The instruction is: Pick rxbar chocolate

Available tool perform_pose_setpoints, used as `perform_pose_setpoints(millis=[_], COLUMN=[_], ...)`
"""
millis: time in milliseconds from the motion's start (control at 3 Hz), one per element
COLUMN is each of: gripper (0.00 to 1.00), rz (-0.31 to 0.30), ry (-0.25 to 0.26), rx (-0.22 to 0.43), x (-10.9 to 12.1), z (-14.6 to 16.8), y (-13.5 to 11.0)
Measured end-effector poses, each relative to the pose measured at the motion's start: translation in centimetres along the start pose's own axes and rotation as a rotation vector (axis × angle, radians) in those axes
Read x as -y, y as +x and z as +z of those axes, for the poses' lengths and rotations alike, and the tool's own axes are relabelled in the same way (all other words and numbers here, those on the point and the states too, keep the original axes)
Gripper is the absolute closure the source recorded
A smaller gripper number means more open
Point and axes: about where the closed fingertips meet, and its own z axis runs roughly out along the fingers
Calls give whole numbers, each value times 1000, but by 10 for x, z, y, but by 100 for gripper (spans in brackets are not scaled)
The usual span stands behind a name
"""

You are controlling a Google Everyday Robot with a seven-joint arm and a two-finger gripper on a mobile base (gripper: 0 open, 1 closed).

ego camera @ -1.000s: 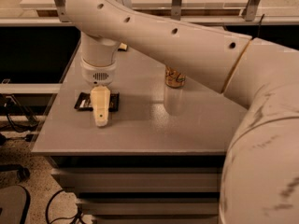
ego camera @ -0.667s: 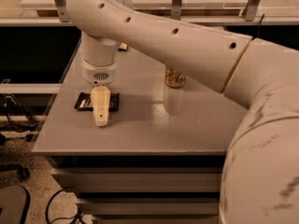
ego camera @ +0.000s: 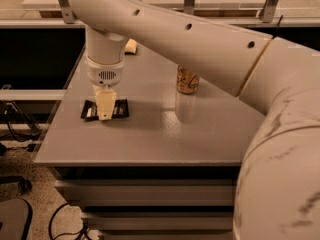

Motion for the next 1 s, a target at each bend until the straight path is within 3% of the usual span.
perform_pose_setpoints(millis=[333, 1000], gripper=[100, 100], rz=[0, -86], ry=[0, 113], rx=[0, -2], x=[1, 23], z=[-6, -47], y=[-1, -7])
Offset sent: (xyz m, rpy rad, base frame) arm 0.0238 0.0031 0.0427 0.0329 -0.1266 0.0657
